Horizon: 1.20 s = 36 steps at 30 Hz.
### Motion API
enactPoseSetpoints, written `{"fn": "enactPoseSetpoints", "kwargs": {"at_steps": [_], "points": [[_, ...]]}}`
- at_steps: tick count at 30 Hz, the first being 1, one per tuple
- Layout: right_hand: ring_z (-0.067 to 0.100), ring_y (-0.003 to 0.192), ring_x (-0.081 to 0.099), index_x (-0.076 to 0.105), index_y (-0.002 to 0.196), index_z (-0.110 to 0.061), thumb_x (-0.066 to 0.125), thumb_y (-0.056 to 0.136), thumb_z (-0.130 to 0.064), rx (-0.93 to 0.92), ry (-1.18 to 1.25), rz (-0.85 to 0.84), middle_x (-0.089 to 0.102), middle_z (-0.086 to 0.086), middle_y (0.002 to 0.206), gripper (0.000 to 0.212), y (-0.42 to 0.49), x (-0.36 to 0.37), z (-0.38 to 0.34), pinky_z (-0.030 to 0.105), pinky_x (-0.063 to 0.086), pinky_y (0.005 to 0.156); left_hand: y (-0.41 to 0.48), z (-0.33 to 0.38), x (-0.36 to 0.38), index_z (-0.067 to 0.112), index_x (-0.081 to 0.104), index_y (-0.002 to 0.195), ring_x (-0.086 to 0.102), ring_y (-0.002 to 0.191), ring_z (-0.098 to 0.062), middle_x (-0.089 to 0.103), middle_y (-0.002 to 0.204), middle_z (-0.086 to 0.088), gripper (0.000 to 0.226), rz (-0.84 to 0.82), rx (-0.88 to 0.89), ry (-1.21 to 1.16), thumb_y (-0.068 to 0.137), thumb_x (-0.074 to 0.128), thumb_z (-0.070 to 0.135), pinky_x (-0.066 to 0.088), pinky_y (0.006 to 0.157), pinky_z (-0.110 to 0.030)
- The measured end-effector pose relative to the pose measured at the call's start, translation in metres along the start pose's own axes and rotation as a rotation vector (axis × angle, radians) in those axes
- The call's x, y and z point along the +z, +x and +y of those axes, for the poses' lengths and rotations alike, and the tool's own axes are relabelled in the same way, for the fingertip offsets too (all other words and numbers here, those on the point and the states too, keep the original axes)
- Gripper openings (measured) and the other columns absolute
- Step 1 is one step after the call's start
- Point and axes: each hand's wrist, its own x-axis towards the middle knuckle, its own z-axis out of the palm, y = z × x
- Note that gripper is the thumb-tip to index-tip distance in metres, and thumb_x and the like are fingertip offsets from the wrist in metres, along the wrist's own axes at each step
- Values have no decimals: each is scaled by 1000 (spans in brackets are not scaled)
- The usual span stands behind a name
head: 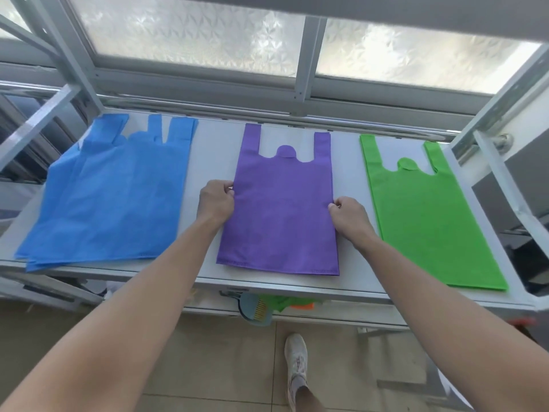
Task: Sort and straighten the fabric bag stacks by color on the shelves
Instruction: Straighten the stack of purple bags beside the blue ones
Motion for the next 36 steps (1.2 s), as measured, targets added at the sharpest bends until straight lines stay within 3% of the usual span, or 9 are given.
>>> {"fn": "enactPoseSetpoints", "kwargs": {"at_steps": [8,11,14,17,20,26,28,32,36], "points": [[22,91,62,74,110,-12,58,99,-24,-102,44,17,70,2,95,22,-1,-1,8,26,37,75,0,0,2,5,79,101,71,99,-33,77,99,-14,29,64,-60,46,93,51,3,51,75,-28],[17,92,61,74,115,-14,61,98,-24,-99,62,3,73,3,101,24,-1,-3,6,23,39,78,3,0,-1,7,74,125,69,114,-29,75,119,-13,36,89,-99,12,94,56,6,55,98,-33],[17,92,62,73,118,-12,62,97,-25,-67,62,18,72,2,100,27,0,-4,7,23,39,79,7,2,-2,10,72,128,70,109,-25,75,116,-10,34,62,-126,-35,95,63,9,55,95,-31],[22,100,64,67,123,-12,61,96,-25,-34,55,33,69,3,101,30,-1,-4,8,25,41,80,2,5,-6,10,66,136,69,111,-20,73,124,-8,41,-5,-98,-69,96,68,11,54,100,-32],[34,120,55,50,141,-10,62,95,-24,-114,-127,73,59,13,128,50,-10,-2,4,41,47,95,-11,6,-17,9,57,147,62,127,-22,64,141,-7,50,-99,-32,9,98,68,14,47,109,-34],[36,135,39,41,151,-15,53,99,-26,-253,-581,-107,34,8,158,54,-54,-1,-12,48,45,105,-64,-3,-41,10,41,158,31,154,-26,33,167,-10,61,-423,159,377,103,63,23,22,124,-32],[35,136,38,37,153,-17,48,100,-25,-219,-604,-146,31,4,161,54,-67,-1,-15,48,44,105,-80,-9,-46,14,42,157,25,155,-27,21,172,-2,57,-520,227,538,105,58,28,25,126,-40],[35,135,40,38,149,-16,50,97,-26,-200,-631,-181,35,4,156,54,-70,-6,-23,49,44,105,-87,-18,-53,20,52,147,40,142,-29,36,163,5,44,-477,322,669,104,55,28,39,114,-47],[35,132,42,44,142,-15,62,92,-45,-208,-734,-234,42,8,146,61,-57,-12,-32,48,45,103,-57,5,-46,20,68,112,53,121,-29,59,129,-2,25,-370,372,735,97,59,37,41,101,-43]]}}
